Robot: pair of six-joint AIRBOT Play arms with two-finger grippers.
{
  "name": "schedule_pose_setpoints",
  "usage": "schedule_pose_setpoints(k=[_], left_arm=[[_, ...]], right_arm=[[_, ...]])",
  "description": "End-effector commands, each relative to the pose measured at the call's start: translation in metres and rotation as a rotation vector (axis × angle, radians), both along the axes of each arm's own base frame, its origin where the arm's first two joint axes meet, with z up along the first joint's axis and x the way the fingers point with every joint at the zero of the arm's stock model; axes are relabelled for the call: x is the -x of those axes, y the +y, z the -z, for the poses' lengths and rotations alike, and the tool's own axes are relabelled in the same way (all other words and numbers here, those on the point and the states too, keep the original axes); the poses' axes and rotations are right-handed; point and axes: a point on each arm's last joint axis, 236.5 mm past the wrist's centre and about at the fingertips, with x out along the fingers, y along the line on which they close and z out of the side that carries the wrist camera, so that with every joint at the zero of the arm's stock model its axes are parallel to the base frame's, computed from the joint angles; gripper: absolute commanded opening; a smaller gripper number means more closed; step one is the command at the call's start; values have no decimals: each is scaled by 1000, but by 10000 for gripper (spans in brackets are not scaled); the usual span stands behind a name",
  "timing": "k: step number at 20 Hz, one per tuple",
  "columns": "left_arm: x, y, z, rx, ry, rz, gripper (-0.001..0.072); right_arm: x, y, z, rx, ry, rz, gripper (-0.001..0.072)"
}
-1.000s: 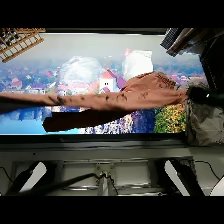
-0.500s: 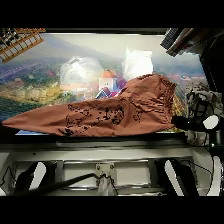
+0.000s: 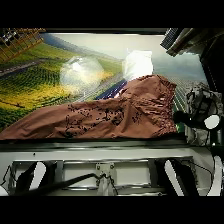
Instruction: Fold the clothes and pants, and hang the long-sleeved shirts on hangers.
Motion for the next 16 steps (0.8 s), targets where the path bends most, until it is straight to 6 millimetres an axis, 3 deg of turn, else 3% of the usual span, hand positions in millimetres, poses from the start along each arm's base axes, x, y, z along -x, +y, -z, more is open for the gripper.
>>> schedule_pose_setpoints(k=[1, 3, 5, 7, 11, 12, 16], left_arm=[[-66, -3, -55, -34, -384, 14, 583], [-111, -32, -71, 62, -597, 60, 581], [-149, -74, -86, 130, -711, 169, 536], [-175, -122, -94, 169, -743, 298, 536], [-198, -211, -92, 253, -717, 502, 536], [-200, -228, -91, 269, -711, 541, 536], [-203, -267, -90, 303, -699, 627, 536]], right_arm=[[-53, 11, -27, -132, -143, 58, 510], [-91, 24, -29, -244, -156, 20, 510], [-130, 11, -23, -269, -147, 48, 512], [-164, -4, -8, -282, -117, 72, 518], [-210, -23, 21, -303, -77, 112, 536], [-218, -30, 28, -298, -66, 129, 575], [-239, -53, 32, -224, -81, 132, 584]])
